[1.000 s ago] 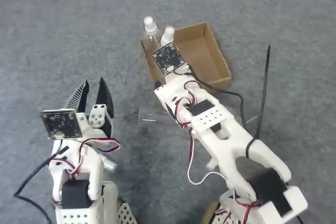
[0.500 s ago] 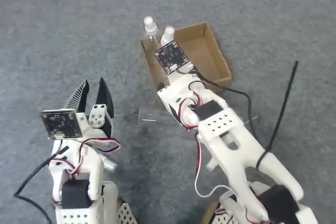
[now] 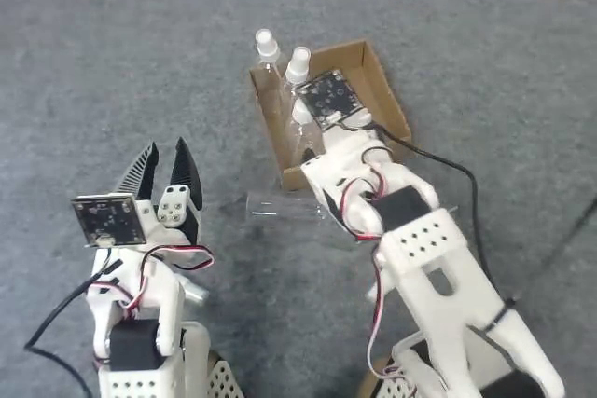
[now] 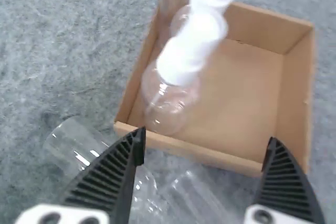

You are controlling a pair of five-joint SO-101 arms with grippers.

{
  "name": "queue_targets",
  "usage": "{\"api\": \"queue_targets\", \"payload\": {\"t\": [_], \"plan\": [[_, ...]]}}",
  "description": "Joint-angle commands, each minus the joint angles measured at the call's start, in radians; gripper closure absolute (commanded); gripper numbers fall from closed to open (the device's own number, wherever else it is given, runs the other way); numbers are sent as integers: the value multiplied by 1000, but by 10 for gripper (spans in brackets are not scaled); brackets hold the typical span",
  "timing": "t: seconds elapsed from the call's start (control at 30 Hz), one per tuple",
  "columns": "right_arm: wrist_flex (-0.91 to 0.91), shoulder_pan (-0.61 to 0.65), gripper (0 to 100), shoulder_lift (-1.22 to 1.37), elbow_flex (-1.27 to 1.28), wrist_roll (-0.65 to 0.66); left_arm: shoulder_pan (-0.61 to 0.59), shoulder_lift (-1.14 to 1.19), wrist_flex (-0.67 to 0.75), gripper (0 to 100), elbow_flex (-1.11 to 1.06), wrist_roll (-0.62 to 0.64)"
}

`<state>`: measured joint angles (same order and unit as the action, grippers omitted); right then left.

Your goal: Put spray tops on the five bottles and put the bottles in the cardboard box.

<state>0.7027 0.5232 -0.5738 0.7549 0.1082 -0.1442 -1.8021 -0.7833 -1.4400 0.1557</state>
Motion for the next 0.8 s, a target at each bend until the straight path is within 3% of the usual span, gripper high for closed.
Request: {"api": "queue_targets", "payload": {"t": [0.0,0.27,0.77], "plan": [[76,-27,701,-116,-61,0,-6,-15,37,889,5,-11],[191,-27,702,-220,-61,11,-6,-15,37,889,5,-11],[582,-28,702,-133,-250,261,-6,-15,37,889,5,-11]]}}
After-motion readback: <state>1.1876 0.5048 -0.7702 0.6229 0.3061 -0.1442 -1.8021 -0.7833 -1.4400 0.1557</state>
